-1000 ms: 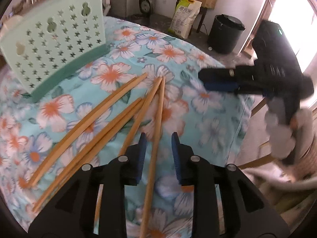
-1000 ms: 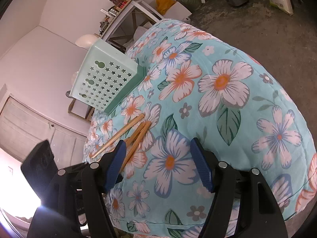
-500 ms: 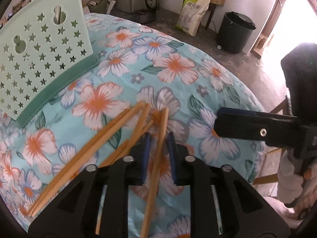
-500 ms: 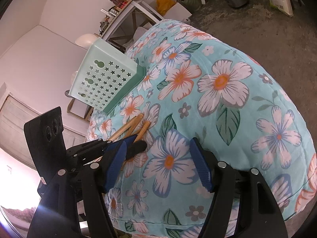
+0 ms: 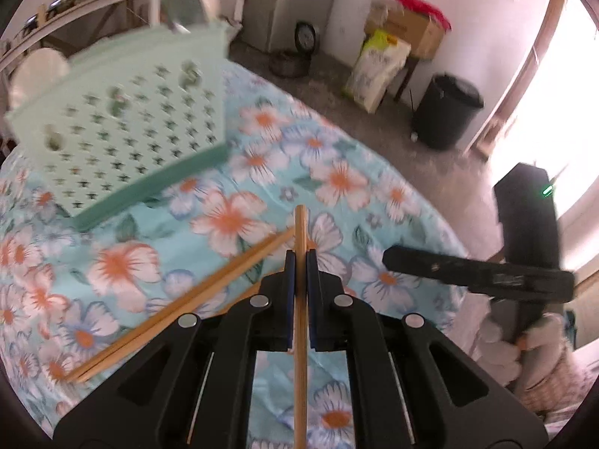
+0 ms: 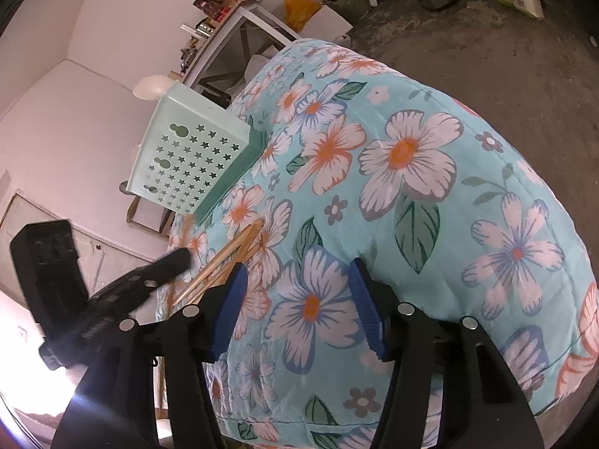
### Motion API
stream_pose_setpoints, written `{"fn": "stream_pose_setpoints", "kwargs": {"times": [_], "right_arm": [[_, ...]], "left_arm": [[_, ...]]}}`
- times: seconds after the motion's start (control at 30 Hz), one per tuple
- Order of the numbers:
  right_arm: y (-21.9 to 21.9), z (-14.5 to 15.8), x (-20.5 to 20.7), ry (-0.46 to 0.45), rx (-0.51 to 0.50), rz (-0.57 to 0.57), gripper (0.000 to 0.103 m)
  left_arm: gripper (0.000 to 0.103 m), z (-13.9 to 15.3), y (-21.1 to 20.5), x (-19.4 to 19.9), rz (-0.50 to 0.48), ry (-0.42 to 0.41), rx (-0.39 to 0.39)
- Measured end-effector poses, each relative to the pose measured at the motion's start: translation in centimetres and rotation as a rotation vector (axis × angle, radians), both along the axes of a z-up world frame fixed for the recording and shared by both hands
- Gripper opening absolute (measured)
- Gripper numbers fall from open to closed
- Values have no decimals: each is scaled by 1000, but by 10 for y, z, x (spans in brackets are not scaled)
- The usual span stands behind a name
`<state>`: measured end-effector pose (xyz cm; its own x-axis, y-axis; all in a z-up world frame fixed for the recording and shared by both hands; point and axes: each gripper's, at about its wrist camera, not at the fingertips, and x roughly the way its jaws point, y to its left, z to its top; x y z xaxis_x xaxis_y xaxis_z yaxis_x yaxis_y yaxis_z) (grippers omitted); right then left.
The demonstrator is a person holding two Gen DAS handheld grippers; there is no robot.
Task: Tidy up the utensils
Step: 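Grasp another chopstick with the right gripper while the left holds its chopstick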
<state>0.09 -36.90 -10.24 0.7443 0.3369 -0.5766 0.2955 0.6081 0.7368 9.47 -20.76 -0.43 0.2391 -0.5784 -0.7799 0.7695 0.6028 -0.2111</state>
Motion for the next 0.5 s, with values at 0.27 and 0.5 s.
{"fn": "stream_pose_setpoints", "kwargs": {"times": [0.27,0.5], "right_arm": [[-10,0,2,23,71,-22,46],[9,16,27,-47,176,53,45]], "left_arm": [[5,32,65,10,147,39,-147],[5,52,121,19,264,45,-254]]}}
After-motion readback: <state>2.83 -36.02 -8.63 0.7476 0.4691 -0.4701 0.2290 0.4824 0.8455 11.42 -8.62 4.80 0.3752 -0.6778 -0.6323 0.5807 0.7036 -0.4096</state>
